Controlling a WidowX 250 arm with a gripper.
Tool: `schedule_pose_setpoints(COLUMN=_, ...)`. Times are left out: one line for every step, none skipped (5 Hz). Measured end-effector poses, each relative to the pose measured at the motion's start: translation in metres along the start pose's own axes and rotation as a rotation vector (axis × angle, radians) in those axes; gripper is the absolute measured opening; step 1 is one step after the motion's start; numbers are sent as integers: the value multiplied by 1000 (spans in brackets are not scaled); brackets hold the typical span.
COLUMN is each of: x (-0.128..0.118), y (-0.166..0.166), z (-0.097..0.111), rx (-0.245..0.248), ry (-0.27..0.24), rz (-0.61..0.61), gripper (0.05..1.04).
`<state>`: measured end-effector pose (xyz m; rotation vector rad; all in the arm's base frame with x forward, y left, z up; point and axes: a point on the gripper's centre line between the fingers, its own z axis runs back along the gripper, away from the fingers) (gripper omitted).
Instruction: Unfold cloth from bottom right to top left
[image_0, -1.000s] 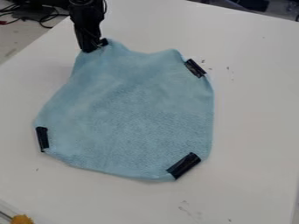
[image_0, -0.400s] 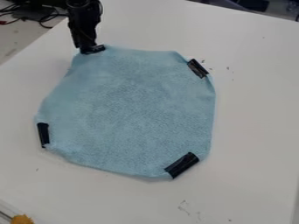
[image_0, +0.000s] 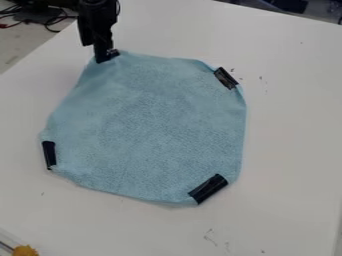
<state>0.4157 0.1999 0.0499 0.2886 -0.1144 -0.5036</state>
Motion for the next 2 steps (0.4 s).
schedule_pose_setpoints(x=9, y=-11, z=33, rx=54, ry=-37, rz=16, gripper=1001)
schedule_pose_setpoints(x=22, y=-27, z=62, rx=118, ry=-58, rz=21, gripper=1001)
